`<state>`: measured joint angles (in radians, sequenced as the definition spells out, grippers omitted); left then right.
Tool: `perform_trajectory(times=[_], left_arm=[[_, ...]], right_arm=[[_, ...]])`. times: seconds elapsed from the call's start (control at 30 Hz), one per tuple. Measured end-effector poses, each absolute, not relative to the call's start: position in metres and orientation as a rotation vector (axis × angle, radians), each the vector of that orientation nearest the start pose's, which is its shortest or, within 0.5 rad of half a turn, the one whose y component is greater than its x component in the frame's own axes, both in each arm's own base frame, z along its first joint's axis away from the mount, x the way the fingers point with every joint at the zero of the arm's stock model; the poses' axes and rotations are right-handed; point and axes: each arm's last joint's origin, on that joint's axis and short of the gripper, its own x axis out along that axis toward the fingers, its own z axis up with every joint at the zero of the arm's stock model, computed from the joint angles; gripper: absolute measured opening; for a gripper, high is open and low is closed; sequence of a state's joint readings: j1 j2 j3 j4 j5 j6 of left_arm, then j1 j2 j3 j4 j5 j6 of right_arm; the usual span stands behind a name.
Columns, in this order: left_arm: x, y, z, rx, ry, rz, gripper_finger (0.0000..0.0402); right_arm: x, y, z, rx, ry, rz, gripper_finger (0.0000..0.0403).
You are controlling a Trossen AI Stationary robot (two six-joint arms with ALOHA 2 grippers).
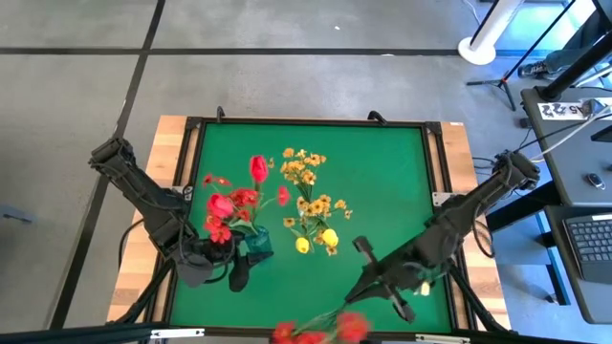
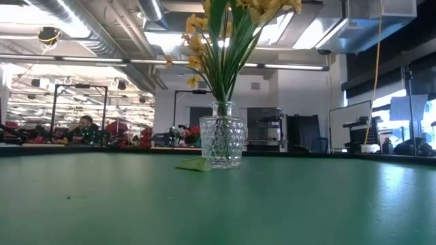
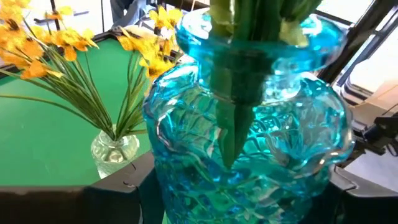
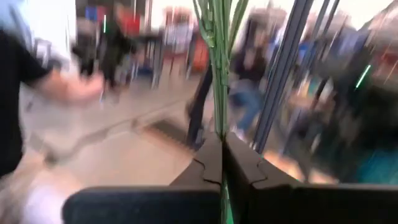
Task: Sort flowers into vase by color
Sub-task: Put the red flowers into the blue vase
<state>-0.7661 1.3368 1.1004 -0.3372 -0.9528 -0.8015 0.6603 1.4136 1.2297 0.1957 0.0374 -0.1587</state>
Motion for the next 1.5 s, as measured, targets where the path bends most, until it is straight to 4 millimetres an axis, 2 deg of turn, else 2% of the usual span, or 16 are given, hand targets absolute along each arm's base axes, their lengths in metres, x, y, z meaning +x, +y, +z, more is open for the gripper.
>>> perform_trajectory(times=[0.17, 0.27, 0.47, 0.67, 0.93, 1.07, 1.3, 1.5], left_arm=[[0.234, -0.182, 0.306, -0.336, 0.286, 0.304, 0.0242], [0.247, -0.187, 0.303, -0.317, 0.264, 0.270, 0.0242], [0.268, -0.200, 0.297, -0.238, 0.204, 0.186, 0.0242], [0.278, -0.208, 0.285, -0.077, 0.209, 0.163, 0.0242], [0.291, -0.199, 0.274, -0.040, 0.234, 0.209, 0.0242], [0.297, -0.191, 0.274, -0.048, 0.233, 0.238, 0.0242], [0.304, -0.180, 0.276, -0.080, 0.212, 0.273, 0.0242], [0.304, -0.184, 0.283, -0.083, 0.158, 0.239, 0.0242]], right_arm=[[0.263, 0.188, 0.405, -0.130, -0.321, 0.546, 0.0000], [0.271, 0.179, 0.412, -0.114, -0.445, 0.501, 0.0000], [0.295, 0.172, 0.403, -0.111, -0.560, 0.491, 0.0000], [0.329, 0.157, 0.379, -0.104, -0.565, 0.418, 0.0000], [0.364, 0.129, 0.352, -0.008, -0.582, 0.417, 0.0000], [0.370, 0.123, 0.347, 0.029, -0.593, 0.446, 0.0000], [0.371, 0.125, 0.344, 0.036, -0.559, 0.458, 0.0000], [0.373, 0.126, 0.339, 0.029, -0.504, 0.461, 0.0000]])
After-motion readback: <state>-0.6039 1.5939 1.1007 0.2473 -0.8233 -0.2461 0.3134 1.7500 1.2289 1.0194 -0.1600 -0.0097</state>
